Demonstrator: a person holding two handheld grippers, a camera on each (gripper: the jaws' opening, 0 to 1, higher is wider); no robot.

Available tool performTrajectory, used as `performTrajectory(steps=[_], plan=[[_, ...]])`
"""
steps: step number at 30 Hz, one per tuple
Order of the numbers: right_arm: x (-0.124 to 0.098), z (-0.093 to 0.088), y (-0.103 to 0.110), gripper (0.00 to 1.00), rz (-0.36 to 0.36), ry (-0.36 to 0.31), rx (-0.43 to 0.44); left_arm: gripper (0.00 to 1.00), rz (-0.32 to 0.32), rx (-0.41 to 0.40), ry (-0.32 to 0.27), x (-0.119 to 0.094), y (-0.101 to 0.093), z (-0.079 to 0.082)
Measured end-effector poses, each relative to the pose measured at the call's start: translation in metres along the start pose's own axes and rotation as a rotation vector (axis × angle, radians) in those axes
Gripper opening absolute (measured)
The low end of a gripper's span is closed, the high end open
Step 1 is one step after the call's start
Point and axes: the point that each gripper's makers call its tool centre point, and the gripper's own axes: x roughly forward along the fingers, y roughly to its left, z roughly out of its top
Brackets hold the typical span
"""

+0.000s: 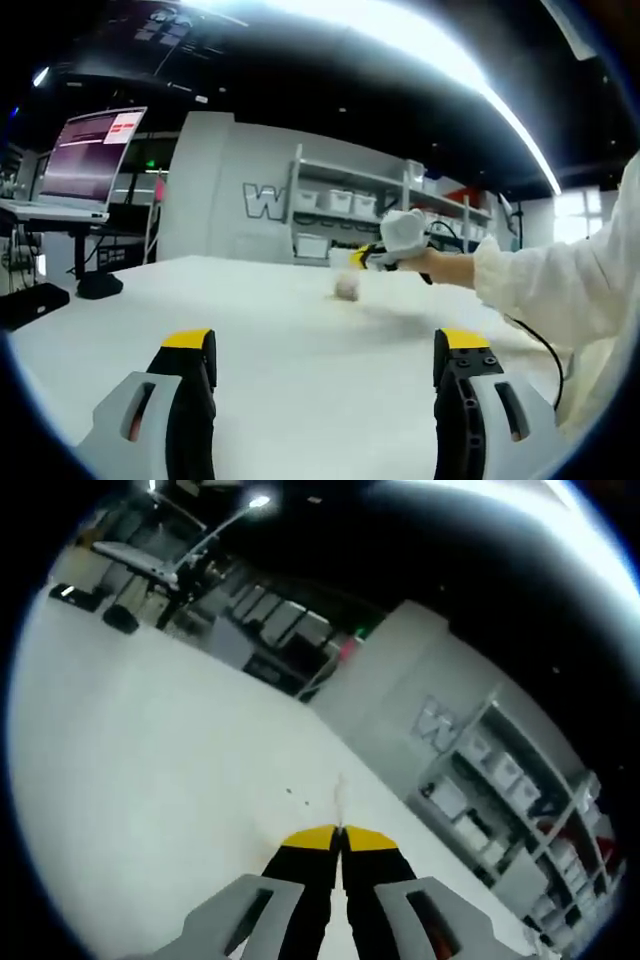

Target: Open the resealable bag by pulling the two sides of the seal apart until the entire bag opening is separated and visibly accessible.

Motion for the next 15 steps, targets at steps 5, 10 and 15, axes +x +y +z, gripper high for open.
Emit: performTrajectory(steps=[5, 10, 15], plan=[[-0.006, 0.003, -0.012, 0.0, -0.022, -0.016, 0.0, 0.89, -0.002, 0.004, 0.003, -0.001, -0.002, 0.0], [-0.011, 0.006, -0.016, 0.0, -0.026, -0.028, 0.004, 0.89, -0.006, 0.007, 0.004, 0.0, -0.004, 0.0], [-0.018, 0.008, -0.019, 0.0, -0.029, -0.04, -0.004, 0.89, -0.008, 0.008, 0.006, 0.0, -0.006, 0.0]])
